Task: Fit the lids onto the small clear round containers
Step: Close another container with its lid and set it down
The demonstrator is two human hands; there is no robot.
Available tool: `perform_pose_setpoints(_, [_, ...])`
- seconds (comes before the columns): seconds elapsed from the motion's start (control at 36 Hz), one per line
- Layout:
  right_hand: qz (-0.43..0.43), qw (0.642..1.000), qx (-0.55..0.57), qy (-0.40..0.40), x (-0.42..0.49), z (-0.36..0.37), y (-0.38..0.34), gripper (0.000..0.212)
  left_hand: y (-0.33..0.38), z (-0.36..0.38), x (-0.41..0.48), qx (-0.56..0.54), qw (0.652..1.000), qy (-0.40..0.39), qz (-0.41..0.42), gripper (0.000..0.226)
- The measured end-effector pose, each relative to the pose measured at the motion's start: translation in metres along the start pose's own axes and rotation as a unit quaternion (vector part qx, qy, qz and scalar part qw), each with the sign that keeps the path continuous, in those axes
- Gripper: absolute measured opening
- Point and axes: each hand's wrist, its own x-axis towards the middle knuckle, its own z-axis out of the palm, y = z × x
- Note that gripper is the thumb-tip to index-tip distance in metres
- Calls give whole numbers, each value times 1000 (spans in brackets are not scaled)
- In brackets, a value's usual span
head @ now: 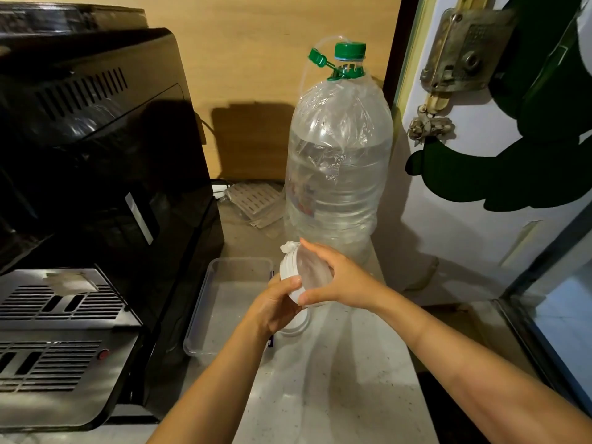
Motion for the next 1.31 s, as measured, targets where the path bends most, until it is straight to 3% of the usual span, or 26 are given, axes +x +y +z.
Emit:
perform_pose_setpoints(0.33, [2,1000,-25,-17,11,7,11,101,-3,-6,0,1,1000,10,0,89])
perform_pose_setpoints(0.67, [-2,997,-2,-72,37,15,13,99,4,-30,1,-16,997,68,-13,87])
perform_pose_setpoints(0.75, [15,996,70,-50,49,13,20,91,12,-35,-1,-36,996,80,-2,89])
perform_pose_setpoints(0.86, [75,994,84,-1,63,16,42,76,21,-40,-6,-49,992,120,4,97])
perform_pose_setpoints(1.0, [114,993,33,-27,68,30,72,87,25,-46,-16,-66,985,159,5,101])
perform_pose_setpoints(1.11, [132,982,-99,-89,67,49,94,106,27,-49,-23,-63,982,179,11,102])
perform_pose_setpoints(1.31, [110,957,-229,-141,74,80,101,110,26,-54,-35,-46,980,194,15,99])
